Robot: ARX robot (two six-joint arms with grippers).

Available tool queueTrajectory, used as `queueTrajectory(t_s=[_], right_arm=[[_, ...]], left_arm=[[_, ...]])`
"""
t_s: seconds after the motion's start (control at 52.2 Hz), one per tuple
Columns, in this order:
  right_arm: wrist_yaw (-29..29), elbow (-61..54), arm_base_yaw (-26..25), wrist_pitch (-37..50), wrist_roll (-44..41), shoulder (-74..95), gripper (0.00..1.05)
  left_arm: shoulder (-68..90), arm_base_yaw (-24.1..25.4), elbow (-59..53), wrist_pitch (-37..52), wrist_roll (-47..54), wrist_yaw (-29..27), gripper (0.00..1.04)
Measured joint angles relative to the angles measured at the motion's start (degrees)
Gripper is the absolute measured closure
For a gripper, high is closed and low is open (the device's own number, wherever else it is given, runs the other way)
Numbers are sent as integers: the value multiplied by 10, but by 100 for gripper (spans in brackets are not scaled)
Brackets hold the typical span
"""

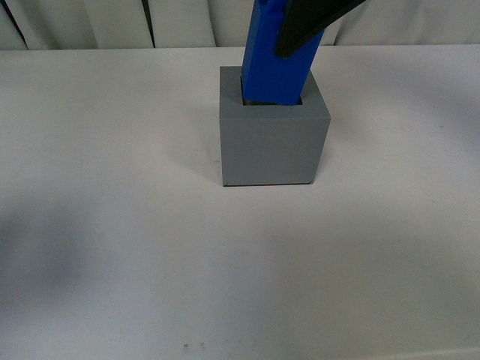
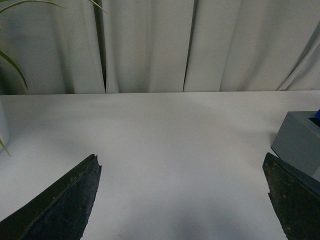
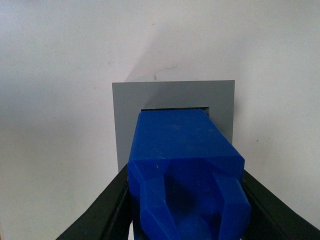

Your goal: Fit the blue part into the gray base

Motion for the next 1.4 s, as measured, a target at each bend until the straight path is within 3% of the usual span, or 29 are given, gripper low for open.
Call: queueTrajectory(t_s=[0.843,1.15,1.399], right_arm=[[19,-50,-10,30,-2,-14,57],[-16,-33,-12,22,10,-15,7],[-76,-17,-36,18,15,-45,7]], left_arm=[[0,0,0,0,0,0,6],[0,0,0,0,0,0,6],[0,0,0,0,0,0,6]])
